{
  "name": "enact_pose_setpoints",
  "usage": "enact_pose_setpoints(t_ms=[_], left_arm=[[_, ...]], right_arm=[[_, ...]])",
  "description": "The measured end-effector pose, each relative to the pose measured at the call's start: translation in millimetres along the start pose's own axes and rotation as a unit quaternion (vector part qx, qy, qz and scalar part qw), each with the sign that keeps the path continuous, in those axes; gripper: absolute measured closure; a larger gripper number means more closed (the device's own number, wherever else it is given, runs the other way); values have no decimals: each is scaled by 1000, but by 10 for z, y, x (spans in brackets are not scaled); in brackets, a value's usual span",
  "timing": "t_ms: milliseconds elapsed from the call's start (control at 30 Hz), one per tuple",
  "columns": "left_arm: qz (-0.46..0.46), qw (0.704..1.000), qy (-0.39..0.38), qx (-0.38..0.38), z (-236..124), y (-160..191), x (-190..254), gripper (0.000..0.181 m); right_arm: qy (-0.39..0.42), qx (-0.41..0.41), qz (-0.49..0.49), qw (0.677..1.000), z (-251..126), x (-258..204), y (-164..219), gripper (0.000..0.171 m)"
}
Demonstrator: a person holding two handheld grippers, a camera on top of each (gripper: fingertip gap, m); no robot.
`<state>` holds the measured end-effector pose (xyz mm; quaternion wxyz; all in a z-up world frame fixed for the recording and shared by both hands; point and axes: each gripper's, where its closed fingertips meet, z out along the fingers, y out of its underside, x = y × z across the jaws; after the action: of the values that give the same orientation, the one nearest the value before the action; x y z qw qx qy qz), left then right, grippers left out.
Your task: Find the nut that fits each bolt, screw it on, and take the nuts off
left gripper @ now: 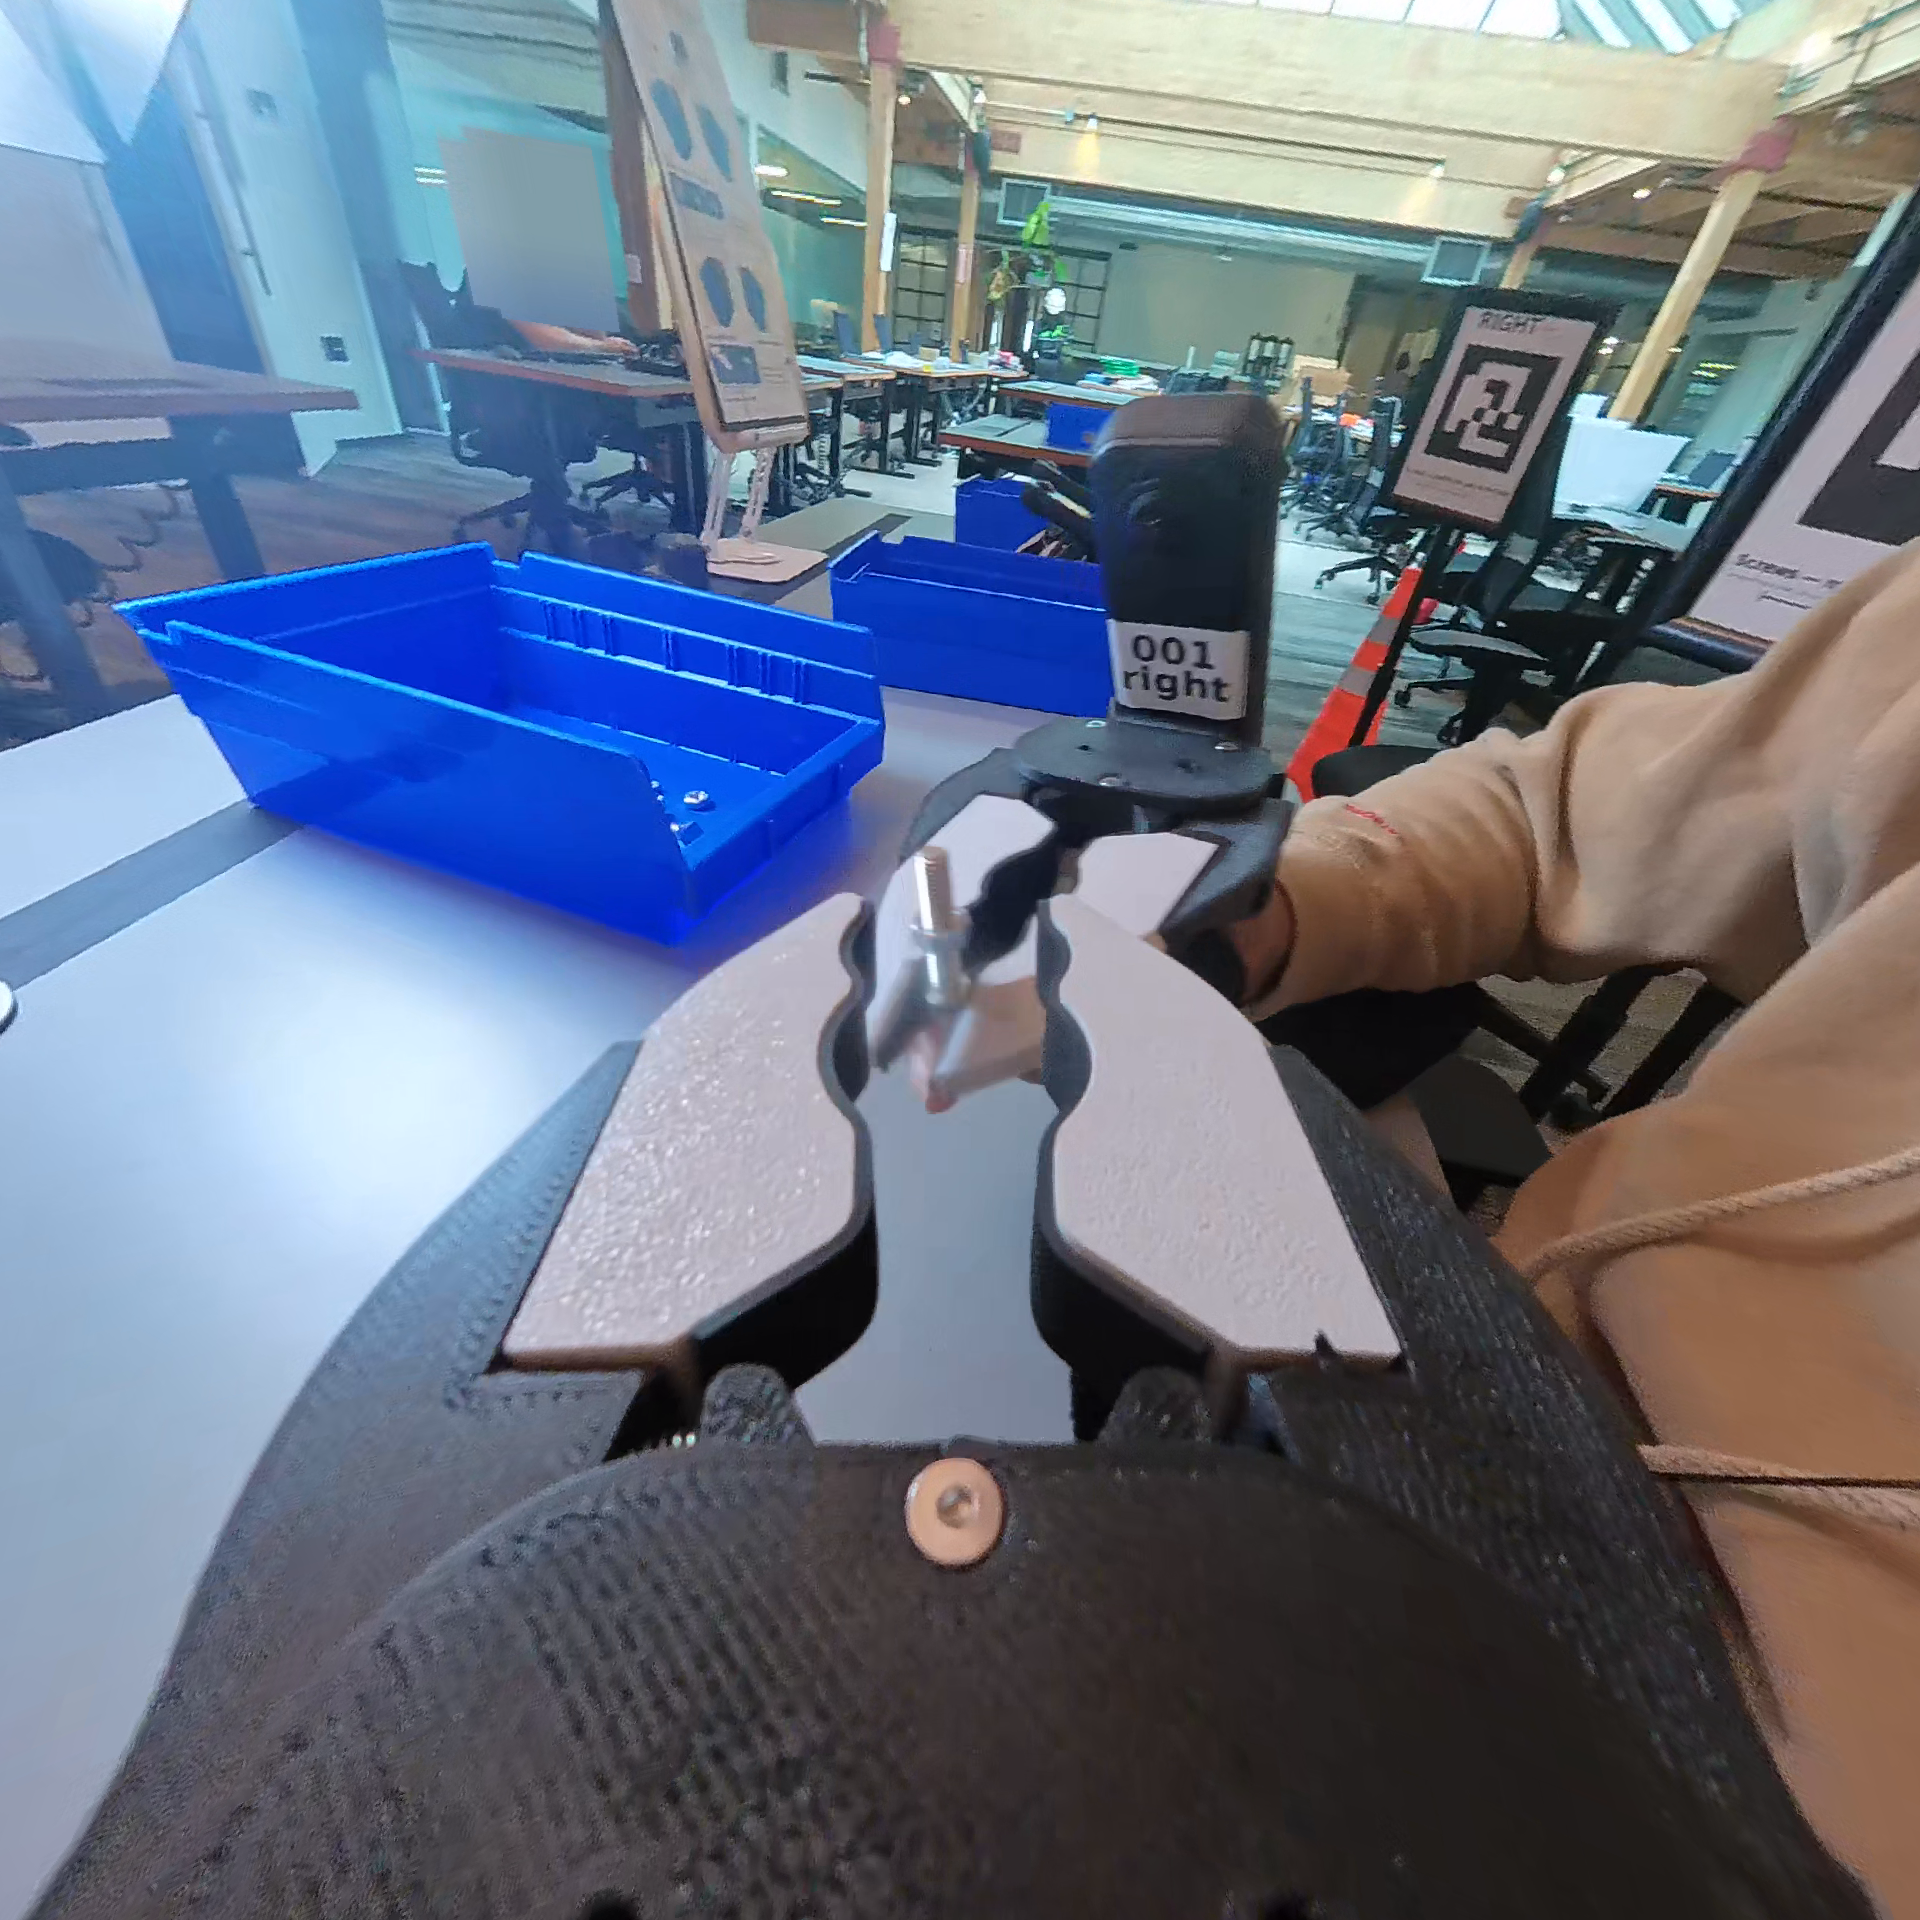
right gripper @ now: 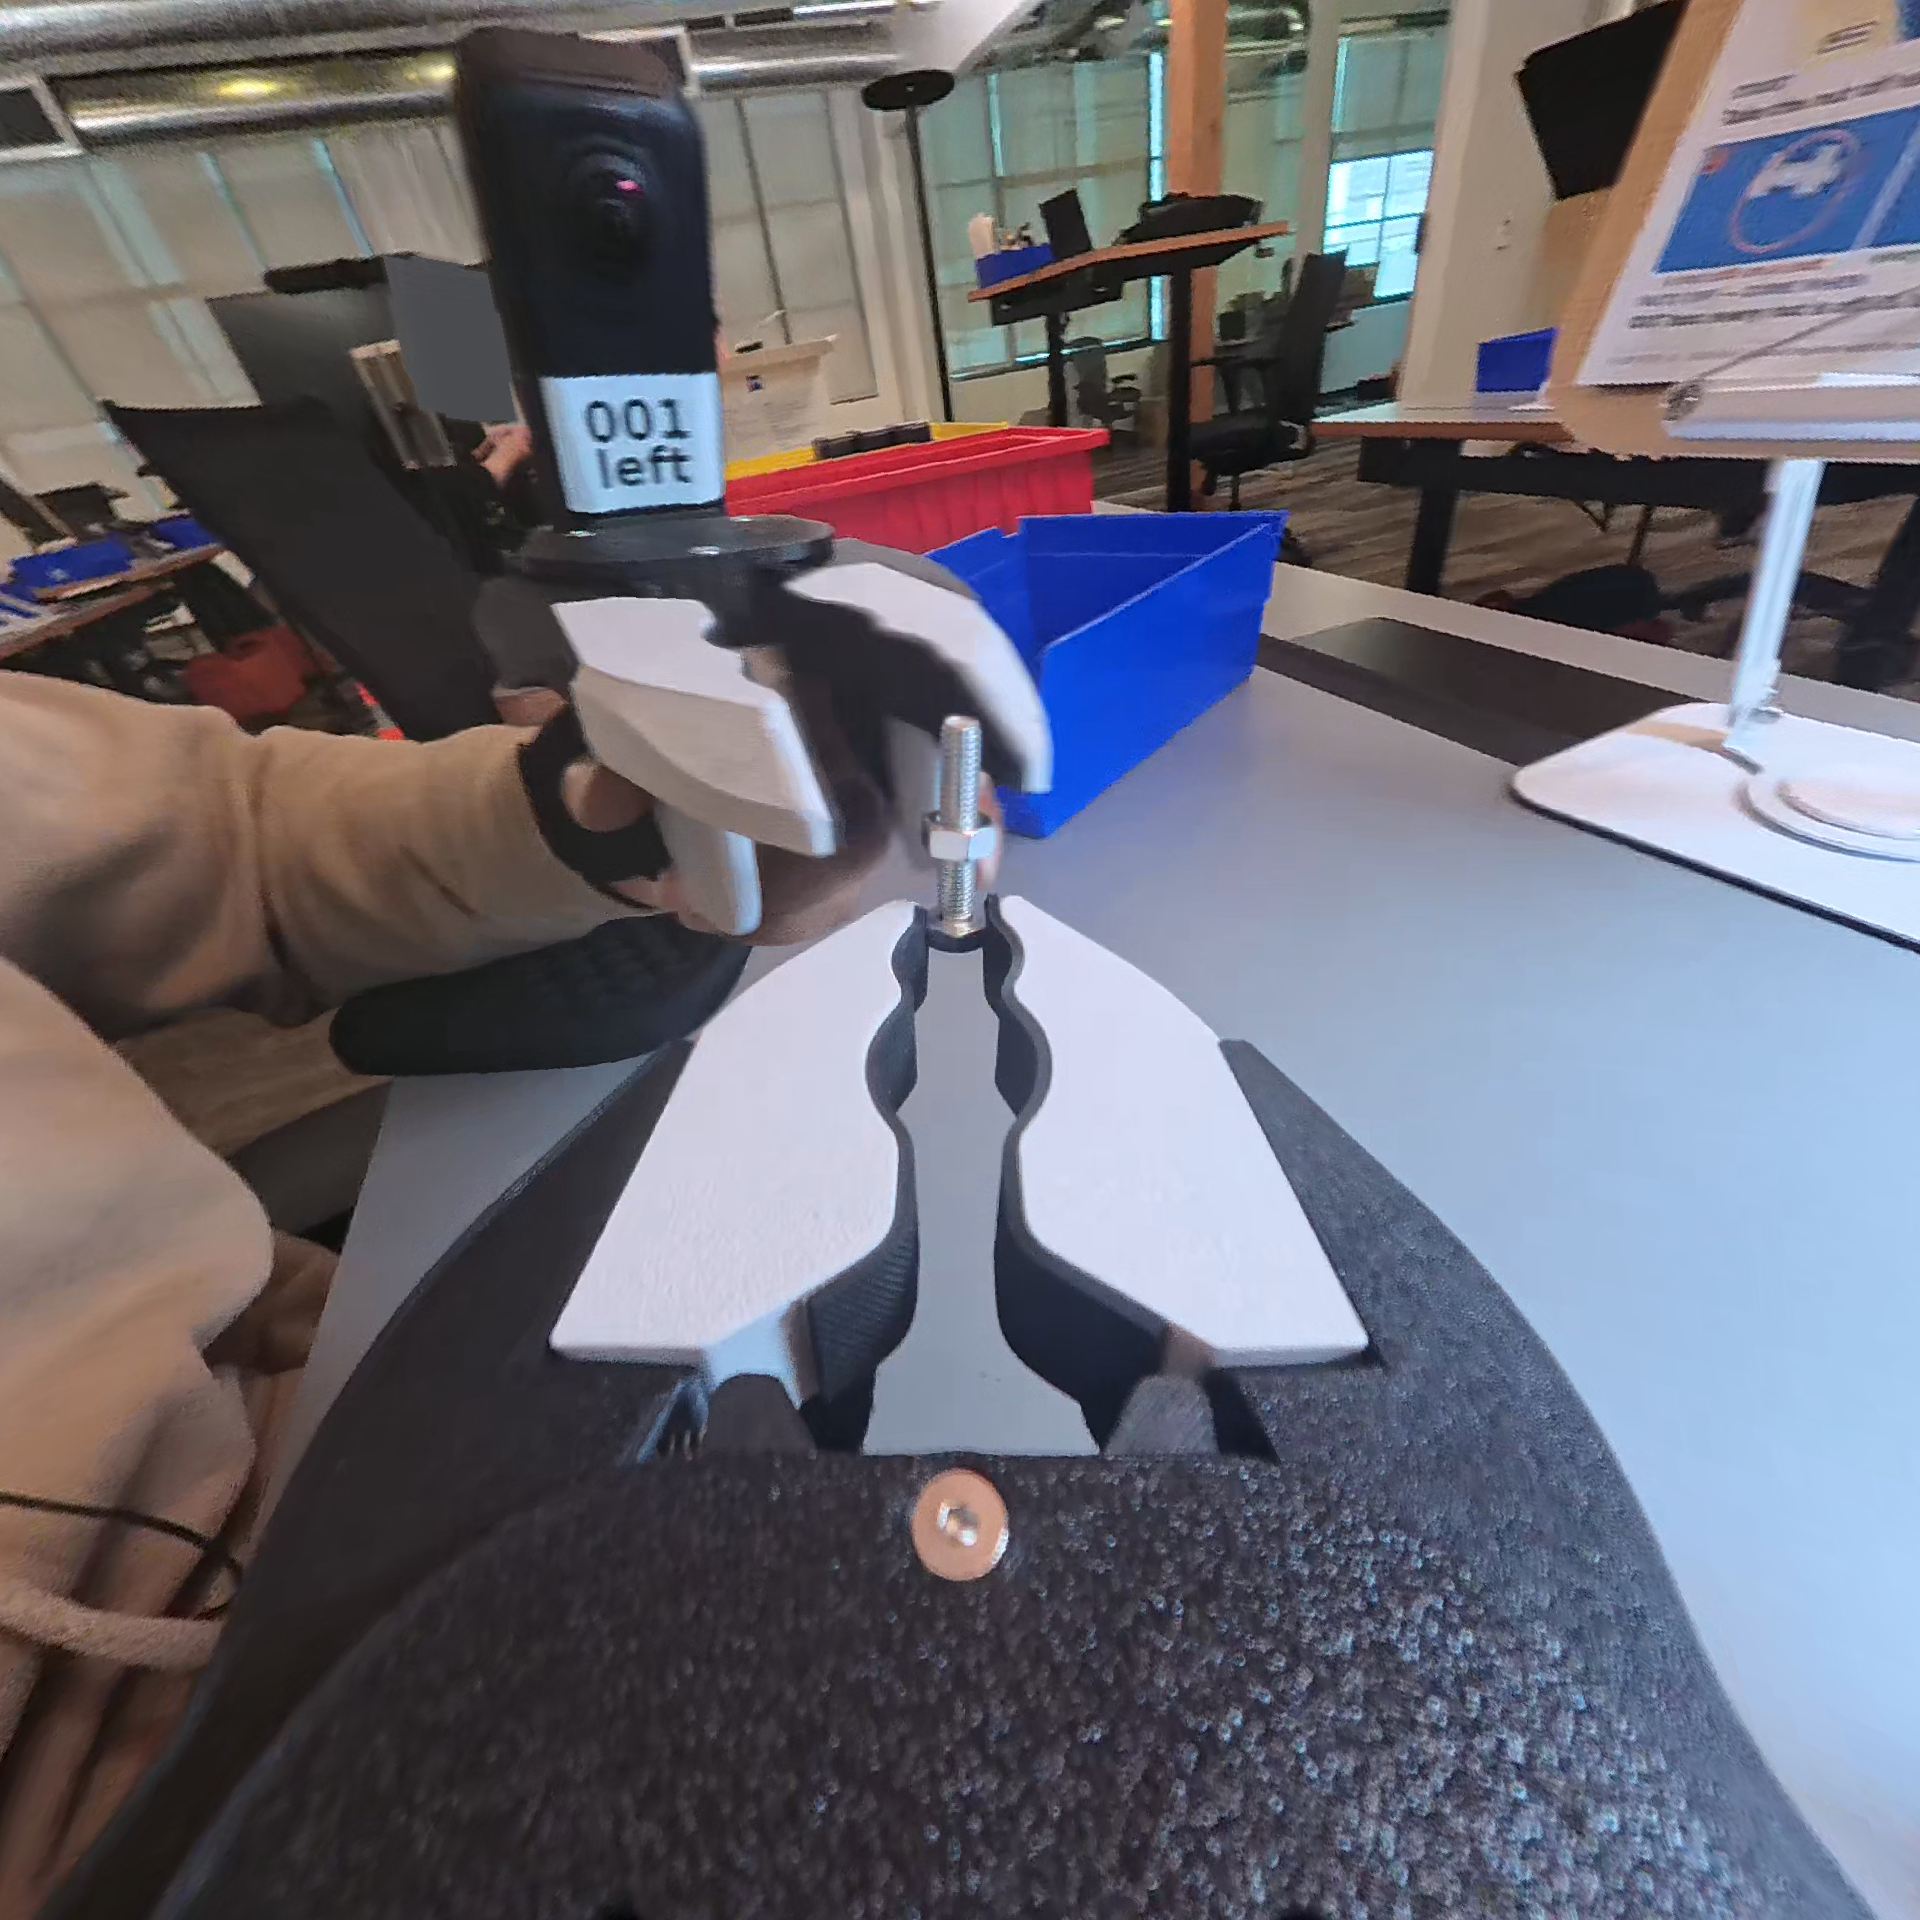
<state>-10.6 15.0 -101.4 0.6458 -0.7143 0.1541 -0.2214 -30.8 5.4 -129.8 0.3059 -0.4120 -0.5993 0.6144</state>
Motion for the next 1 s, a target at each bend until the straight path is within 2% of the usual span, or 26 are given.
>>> enact_pose_setpoints(t_ms=[33, 167, 200, 300, 467, 567, 633, 733, 867, 1000], left_arm=[[-2, 1000, 0, -4, 14, 26, -4, 149], [-11, 999, 31, 3, 3, 10, 103, 157], [-11, 998, 55, 10, -24, -22, 167, 172], [-12, 998, 50, 29, -43, -86, 156, 169], [-16, 999, 13, 24, 33, -7, 27, 146], [-18, 999, 40, 26, 30, -10, 126, 152], [-16, 997, 70, 41, -17, -69, 217, 169], [-7, 997, 54, 49, -20, -100, 181, 164], [-20, 999, 24, 42, 30, -42, 62, 149], [-18, 998, 43, 41, 17, -52, 141, 151]], right_arm=[[-8, -1, -6, 1000, 14, -45, 5, 161], [2, 6, -12, 1000, -9, -3, -34, 161], [16, 9, -9, 1000, -30, 57, -48, 161], [27, 16, -2, 1000, -71, 137, -78, 161], [-4, 13, -27, 1000, -15, -46, -58, 161], [2, 13, -33, 999, -21, -26, -68, 161], [21, 19, -22, 999, -62, 81, -99, 161], [26, 22, -21, 999, -88, 120, -114, 161], [-7, 15, -34, 999, -15, -57, -60, 161], [0, 11, -41, 999, -6, -39, -50, 161]])
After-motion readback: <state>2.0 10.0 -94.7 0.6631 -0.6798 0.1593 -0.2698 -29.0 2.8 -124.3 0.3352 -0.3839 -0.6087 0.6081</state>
